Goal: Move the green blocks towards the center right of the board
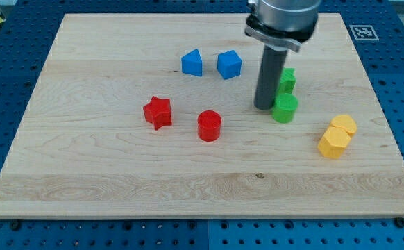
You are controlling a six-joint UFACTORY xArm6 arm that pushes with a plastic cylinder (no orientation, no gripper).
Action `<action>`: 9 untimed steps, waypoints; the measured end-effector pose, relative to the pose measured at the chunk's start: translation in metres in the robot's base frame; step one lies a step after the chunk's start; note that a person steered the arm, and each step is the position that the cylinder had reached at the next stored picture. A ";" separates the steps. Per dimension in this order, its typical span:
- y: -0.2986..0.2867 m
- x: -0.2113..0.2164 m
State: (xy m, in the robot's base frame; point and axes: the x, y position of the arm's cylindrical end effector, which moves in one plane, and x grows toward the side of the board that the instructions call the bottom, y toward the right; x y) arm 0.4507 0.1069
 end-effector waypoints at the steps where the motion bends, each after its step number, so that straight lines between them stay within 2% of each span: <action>1: 0.008 0.006; 3: -0.011 0.034; 4: 0.009 0.035; 6: 0.074 0.009; 7: 0.068 0.006; 9: -0.042 -0.007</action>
State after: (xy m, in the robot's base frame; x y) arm 0.4441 0.0653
